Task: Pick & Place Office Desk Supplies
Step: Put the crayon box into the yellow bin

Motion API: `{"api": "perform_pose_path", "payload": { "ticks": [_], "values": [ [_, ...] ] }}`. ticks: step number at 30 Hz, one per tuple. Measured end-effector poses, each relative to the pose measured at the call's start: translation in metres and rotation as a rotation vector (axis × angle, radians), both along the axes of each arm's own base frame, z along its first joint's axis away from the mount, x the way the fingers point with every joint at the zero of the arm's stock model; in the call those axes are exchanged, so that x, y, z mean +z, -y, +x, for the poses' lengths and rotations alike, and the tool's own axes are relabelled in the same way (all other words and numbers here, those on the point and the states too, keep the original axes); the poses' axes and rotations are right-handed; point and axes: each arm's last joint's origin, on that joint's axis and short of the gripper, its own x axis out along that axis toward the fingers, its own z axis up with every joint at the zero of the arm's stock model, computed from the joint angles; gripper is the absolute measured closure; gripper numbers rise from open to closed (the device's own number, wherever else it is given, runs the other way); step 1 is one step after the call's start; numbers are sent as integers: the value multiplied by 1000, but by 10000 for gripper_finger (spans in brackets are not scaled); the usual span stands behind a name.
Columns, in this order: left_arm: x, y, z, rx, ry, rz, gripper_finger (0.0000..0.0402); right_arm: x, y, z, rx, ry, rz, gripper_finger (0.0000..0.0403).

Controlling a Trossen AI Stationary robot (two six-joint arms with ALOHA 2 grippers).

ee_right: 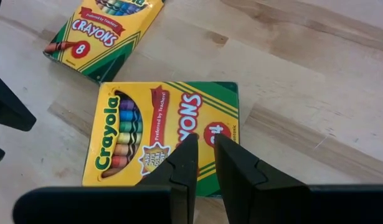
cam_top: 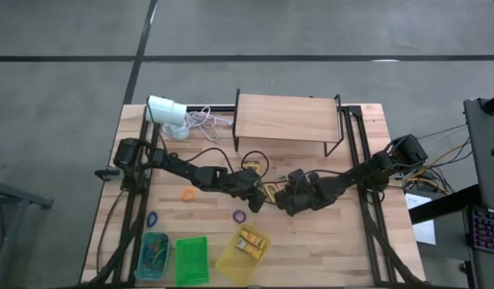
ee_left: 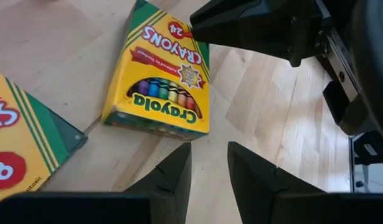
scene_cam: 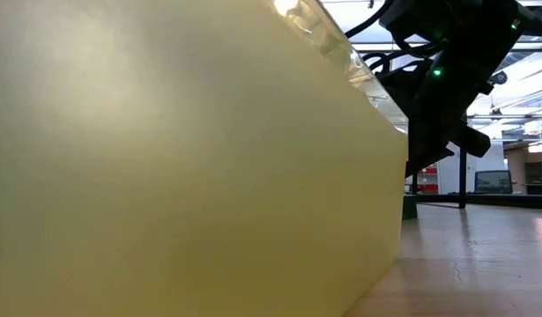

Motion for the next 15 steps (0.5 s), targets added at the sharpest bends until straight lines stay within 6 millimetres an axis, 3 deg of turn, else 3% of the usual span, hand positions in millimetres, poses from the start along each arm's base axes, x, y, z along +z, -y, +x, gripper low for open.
{"api": "perform_pose_path", "payload": {
  "ticks": [10, 15],
  "values": [
    [-1, -2, -1, 5, -16, 3, 292, 0, 0, 0, 0, 0, -1, 351],
    [-2, -3, -1, 6, -25, 4, 257, 0, 0, 0, -1, -1, -1, 351]
  ]
}}
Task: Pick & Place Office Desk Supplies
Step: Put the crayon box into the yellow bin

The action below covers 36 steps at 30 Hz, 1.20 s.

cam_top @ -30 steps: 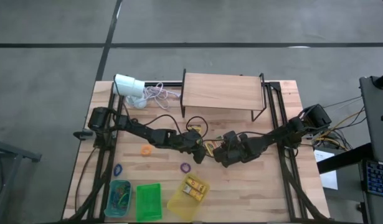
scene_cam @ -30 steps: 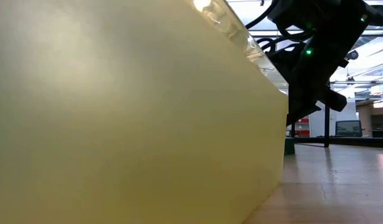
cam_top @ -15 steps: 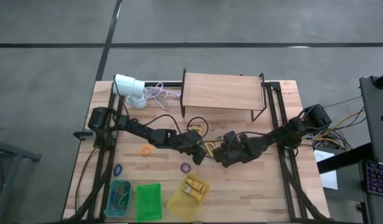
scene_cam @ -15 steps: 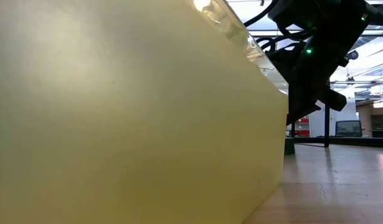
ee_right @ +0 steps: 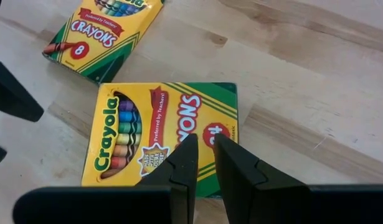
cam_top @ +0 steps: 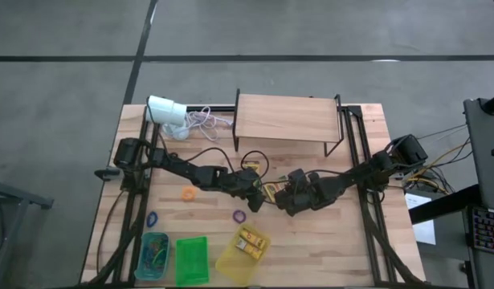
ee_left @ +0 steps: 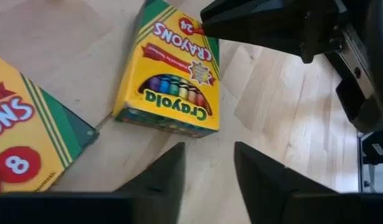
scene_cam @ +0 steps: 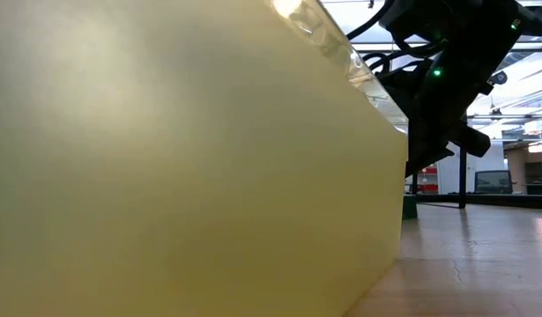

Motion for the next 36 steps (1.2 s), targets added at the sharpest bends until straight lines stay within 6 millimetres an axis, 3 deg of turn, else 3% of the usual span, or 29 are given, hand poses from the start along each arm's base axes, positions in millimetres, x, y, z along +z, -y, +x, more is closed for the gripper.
{"api": "perform_pose_path", "payload": {
  "ticks": [10, 15, 20, 36],
  "values": [
    [0, 0, 0, 14, -2, -18, 88, 0, 0, 0, 0, 2, 0, 351],
    [-1, 0, -1, 14, -9, -16, 31, 0, 0, 0, 0, 2, 1, 351],
    [-1, 0, -1, 14, -10, -16, 12, 0, 0, 0, 0, 3, 1, 351],
    [-1, 0, -1, 16, -9, -19, 19, 0, 0, 0, 0, 2, 1, 351]
  ]
}}
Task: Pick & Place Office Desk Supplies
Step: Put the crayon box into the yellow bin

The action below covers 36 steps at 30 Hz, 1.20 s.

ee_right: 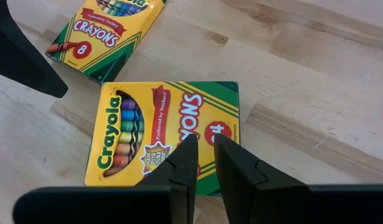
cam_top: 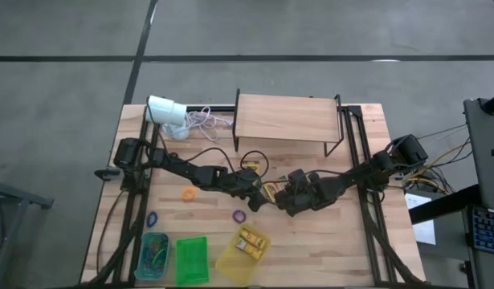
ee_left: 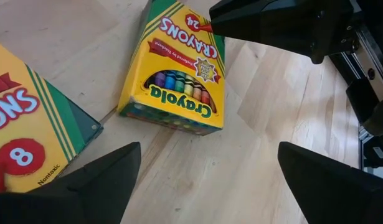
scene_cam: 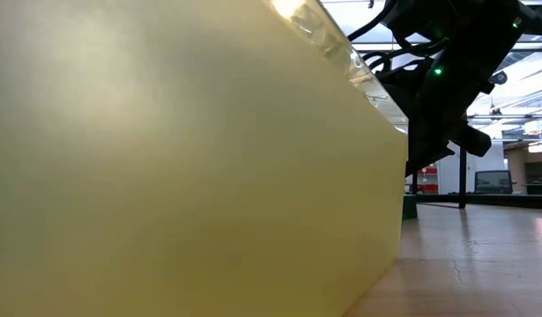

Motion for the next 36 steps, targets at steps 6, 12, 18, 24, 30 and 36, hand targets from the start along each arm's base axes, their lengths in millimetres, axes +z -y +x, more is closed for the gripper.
{"api": "perform_pose_path", "payload": {
  "ticks": [6, 12, 18, 24, 30, 36],
  "values": [
    [-1, 0, -1, 0, -11, 1, 20, 0, 0, 0, 0, -1, 0, 351],
    [-2, 0, -2, 0, -32, 3, 22, 0, 0, 0, -1, -3, 0, 351],
    [-2, 0, -2, 0, -33, 4, 22, 0, 0, 0, -1, -3, 0, 351],
    [-2, 0, -2, -1, -36, 4, 25, -1, 0, 0, 0, -3, 0, 351],
    [-2, 0, -2, 0, -32, 3, 23, -1, 0, 0, 0, -2, -1, 351],
    [-1, 1, -2, 124, -38, -147, 25, 0, 0, 0, -7, 3, 3, 351]
  ]
}}
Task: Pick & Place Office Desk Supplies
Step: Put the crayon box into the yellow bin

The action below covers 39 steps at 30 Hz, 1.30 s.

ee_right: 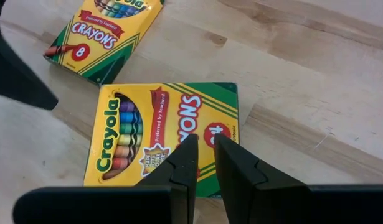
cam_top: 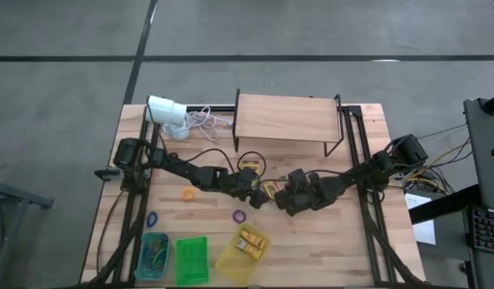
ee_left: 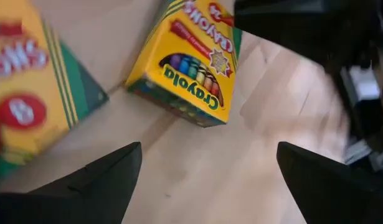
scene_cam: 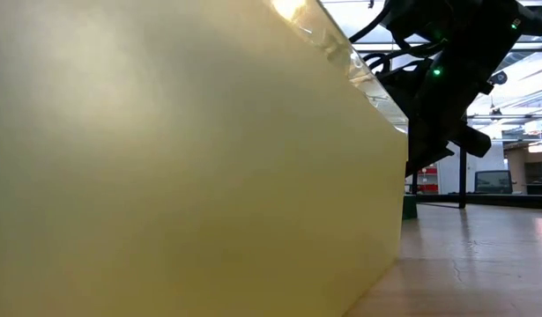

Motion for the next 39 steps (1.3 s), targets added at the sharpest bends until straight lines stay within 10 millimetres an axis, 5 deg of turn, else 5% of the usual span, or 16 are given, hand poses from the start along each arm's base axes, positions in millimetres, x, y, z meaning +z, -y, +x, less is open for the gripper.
{"api": "perform_pose_path", "payload": {
  "ticks": [13, 39],
  "values": [
    [2, -1, 1, 334, 11, -276, 27, 0, 1, 0, -2, -3, -3, 351],
    [7, 5, 5, 393, 99, -295, 29, -6, 2, -6, 104, -88, -73, 351]
  ]
}}
